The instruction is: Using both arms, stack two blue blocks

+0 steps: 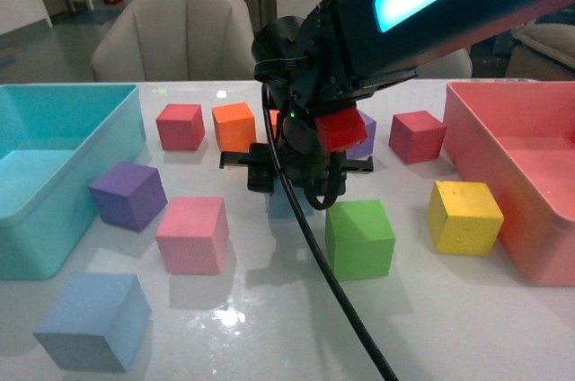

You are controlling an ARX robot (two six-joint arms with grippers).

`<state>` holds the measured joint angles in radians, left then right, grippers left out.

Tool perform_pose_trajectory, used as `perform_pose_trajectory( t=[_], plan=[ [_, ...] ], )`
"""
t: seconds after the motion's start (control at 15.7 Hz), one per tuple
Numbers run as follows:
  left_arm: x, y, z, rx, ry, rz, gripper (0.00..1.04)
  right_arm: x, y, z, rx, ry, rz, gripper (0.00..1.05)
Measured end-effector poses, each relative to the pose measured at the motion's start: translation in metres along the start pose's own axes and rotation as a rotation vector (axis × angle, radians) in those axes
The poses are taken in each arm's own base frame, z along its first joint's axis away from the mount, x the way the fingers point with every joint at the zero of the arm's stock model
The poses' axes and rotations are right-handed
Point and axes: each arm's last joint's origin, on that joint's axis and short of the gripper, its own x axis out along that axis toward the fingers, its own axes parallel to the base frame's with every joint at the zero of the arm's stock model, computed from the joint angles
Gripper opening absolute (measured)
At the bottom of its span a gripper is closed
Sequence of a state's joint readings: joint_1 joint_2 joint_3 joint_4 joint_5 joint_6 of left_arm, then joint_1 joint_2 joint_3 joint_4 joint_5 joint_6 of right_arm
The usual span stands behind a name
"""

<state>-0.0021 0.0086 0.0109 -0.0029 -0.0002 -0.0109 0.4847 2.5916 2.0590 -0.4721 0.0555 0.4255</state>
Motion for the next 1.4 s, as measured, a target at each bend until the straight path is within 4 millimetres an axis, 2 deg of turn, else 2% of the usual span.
perform_pose_trajectory(
  t=[0.13, 0.19, 0.26, 0.38, 0.57, 0.7, 0.83, 0.96, 1.09, 1.28, 1.34, 1.4],
  plan=[
    [0.000, 0.000, 0.000, 0.000, 0.000, 0.000, 0.98, 0.003, 0.000, -0.001, 0.000, 0.003, -0.001, 0.72],
    [0.000, 0.000, 0.000, 0.000, 0.000, 0.000, 0.98, 0.003, 0.000, -0.001, 0.000, 0.003, -0.002, 0.72],
    [0.000, 0.000, 0.000, 0.000, 0.000, 0.000, 0.98, 0.003, 0.000, -0.001, 0.000, 0.001, -0.001, 0.79],
    [0.000, 0.000, 0.000, 0.000, 0.000, 0.000, 0.98, 0.002, 0.001, 0.000, 0.000, -0.009, 0.003, 1.00],
    [0.000, 0.000, 0.000, 0.000, 0.000, 0.000, 0.98, 0.001, 0.001, 0.001, 0.001, -0.027, 0.003, 0.98],
    [0.000, 0.000, 0.000, 0.000, 0.000, 0.000, 0.98, -0.010, 0.001, 0.004, 0.004, -0.054, 0.011, 0.98],
    [0.000, 0.000, 0.000, 0.000, 0.000, 0.000, 0.98, -0.038, 0.002, 0.010, 0.007, -0.115, 0.048, 0.98],
    [0.000, 0.000, 0.000, 0.000, 0.000, 0.000, 0.98, -0.078, -0.001, 0.014, 0.016, -0.214, 0.101, 0.98],
    [0.000, 0.000, 0.000, 0.000, 0.000, 0.000, 0.98, -0.125, -0.014, 0.007, 0.004, -0.382, 0.099, 0.98],
    [0.000, 0.000, 0.000, 0.000, 0.000, 0.000, 0.98, -0.232, -0.046, -0.064, -0.023, -0.586, 0.060, 0.98],
    [0.000, 0.000, 0.000, 0.000, 0.000, 0.000, 0.98, -0.261, -0.058, -0.094, -0.040, -0.624, 0.051, 0.98],
    [0.000, 0.000, 0.000, 0.000, 0.000, 0.000, 0.98, -0.273, -0.071, -0.122, -0.055, -0.692, 0.026, 0.96]
  ],
)
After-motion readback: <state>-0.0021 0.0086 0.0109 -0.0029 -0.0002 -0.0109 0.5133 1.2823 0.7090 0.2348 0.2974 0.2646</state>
